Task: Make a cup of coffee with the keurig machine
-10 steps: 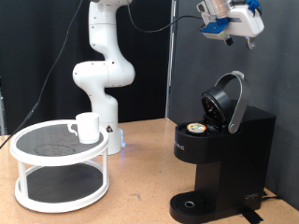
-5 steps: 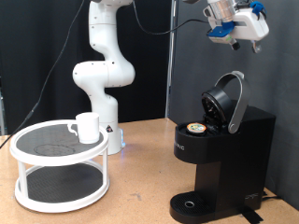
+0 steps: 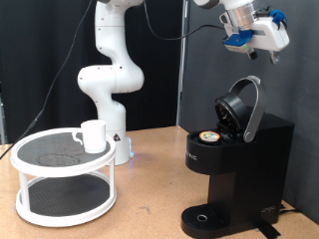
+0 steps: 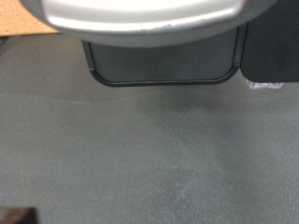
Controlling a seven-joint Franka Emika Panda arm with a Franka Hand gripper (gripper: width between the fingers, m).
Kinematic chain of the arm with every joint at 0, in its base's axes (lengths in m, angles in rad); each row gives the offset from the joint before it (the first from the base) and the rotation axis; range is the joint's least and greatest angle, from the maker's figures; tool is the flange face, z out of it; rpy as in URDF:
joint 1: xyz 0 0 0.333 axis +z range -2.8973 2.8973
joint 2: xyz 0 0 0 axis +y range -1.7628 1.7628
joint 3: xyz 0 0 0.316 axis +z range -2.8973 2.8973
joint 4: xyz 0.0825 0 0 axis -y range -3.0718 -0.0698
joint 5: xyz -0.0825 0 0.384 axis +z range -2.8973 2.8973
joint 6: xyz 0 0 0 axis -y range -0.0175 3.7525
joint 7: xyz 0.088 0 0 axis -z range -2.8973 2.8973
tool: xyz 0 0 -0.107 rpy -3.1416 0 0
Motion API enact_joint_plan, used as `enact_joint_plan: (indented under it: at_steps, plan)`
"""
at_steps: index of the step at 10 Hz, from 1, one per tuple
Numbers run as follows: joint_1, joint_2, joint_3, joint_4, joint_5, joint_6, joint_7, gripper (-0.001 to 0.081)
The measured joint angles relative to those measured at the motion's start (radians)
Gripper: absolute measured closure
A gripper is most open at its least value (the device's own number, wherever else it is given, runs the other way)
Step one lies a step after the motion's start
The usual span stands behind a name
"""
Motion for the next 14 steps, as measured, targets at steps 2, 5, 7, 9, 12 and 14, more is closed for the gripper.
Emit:
enact_joint_plan:
  at_steps: [2, 5, 7, 9, 12, 14]
  plan:
    - [0.000, 0.005, 0.000, -0.002, -0.014, 0.000, 0.000, 0.0257]
    - [-0.001, 0.010, 0.000, -0.014, -0.032, 0.004, 0.000, 0.0577]
    - [-0.003, 0.010, 0.000, -0.027, -0.039, 0.006, 0.000, 0.0785]
    - [-0.008, 0.010, -0.001, -0.043, -0.045, 0.020, -0.001, 0.0802]
    - [-0.015, 0.011, -0.002, -0.063, -0.053, 0.042, -0.004, 0.0805]
    - [-0.018, 0.011, -0.003, -0.064, -0.053, 0.044, -0.006, 0.0806]
